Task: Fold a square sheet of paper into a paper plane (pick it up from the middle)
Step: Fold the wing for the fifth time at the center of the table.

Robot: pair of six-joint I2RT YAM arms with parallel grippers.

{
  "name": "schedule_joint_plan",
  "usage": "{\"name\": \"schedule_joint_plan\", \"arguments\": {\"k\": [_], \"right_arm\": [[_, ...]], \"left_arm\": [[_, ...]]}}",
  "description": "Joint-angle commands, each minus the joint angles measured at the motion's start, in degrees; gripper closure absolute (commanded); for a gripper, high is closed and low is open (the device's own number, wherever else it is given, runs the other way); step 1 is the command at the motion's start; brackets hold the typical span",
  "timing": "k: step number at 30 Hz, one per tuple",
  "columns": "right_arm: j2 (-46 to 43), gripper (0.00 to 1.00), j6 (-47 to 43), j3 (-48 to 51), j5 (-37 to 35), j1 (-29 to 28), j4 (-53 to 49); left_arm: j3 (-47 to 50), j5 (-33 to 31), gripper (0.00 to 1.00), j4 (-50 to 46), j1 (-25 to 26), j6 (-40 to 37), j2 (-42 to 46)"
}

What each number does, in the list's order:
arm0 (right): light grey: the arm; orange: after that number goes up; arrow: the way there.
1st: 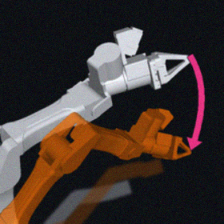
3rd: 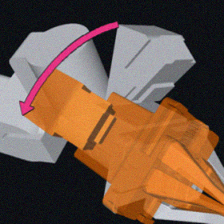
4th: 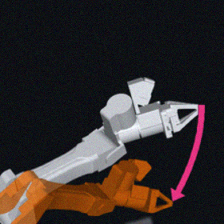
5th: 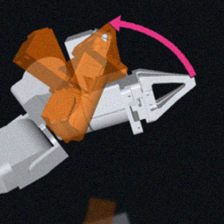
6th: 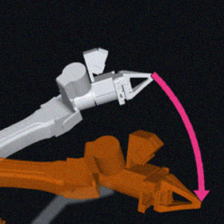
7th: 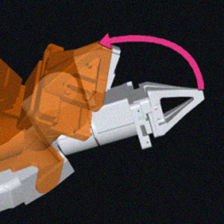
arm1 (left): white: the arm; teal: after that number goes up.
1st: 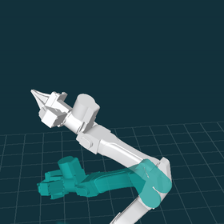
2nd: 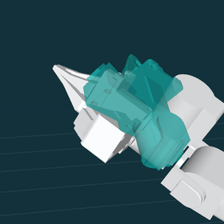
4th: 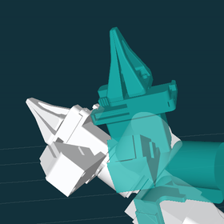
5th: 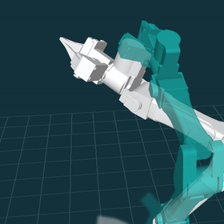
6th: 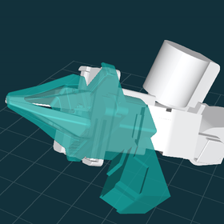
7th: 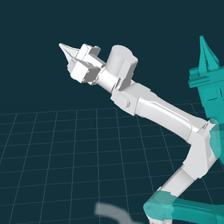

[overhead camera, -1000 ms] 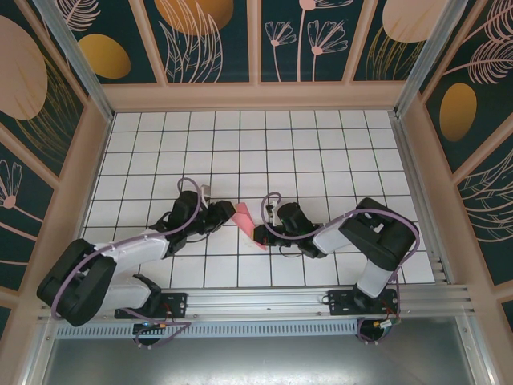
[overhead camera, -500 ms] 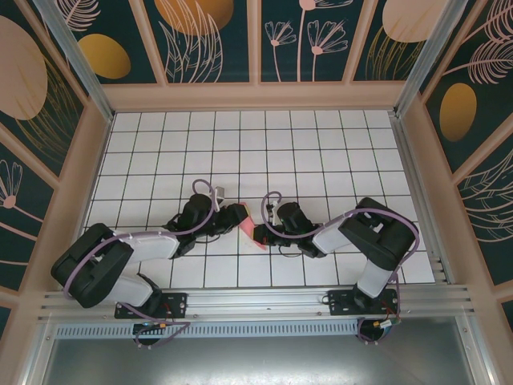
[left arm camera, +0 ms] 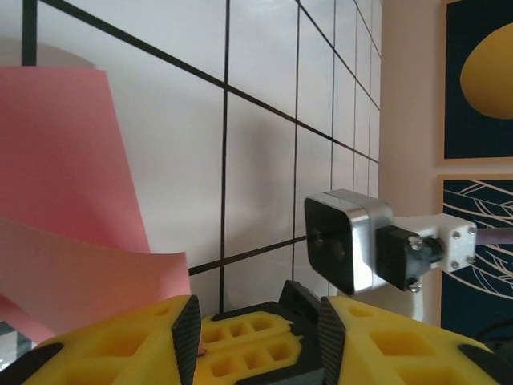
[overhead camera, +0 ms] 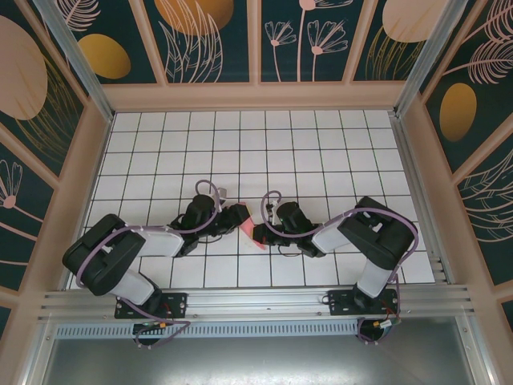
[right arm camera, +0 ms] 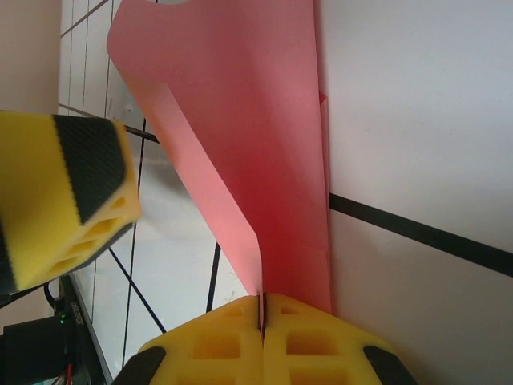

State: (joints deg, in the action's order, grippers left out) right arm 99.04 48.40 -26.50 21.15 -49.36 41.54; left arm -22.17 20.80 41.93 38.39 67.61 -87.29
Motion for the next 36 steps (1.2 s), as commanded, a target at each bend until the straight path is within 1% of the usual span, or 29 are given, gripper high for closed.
{"name": "schedule_joint_plan", "arguments": {"k": [1,11,23,31,32,36], "right_arm": [[3.78,1.0,0.32,-0.09,-1.08,-0.38,-6.52],[4.53,1.0,2.39,0.75,-0.32,-0.38,-4.14],[5.26,0.99,3.26,1.16,-0.32,-0.39,-3.8],[2.87,0.92,1.54,-1.2,-0.93,-0.82,-8.68],[2.37,0.9,1.36,-1.55,-0.92,-0.82,-9.29],[-0.89,0.84,0.47,-2.71,-1.1,-0.83,-12.51]], "left_arm": [[-0.49,1.35,0.54,4.13,0.54,0.13,-1.46],[-0.16,2.0,0.5,5.82,0.54,-0.28,-3.56],[-0.99,2.23,0.49,6.72,0.51,-0.89,-7.87],[-1.6,1.1,0.51,2.42,0.53,-1.83,-10.61],[-1.6,0.92,0.52,1.83,0.54,-1.91,-12.32],[-0.78,0.21,0.54,0.87,0.53,-1.96,-12.14]]}}
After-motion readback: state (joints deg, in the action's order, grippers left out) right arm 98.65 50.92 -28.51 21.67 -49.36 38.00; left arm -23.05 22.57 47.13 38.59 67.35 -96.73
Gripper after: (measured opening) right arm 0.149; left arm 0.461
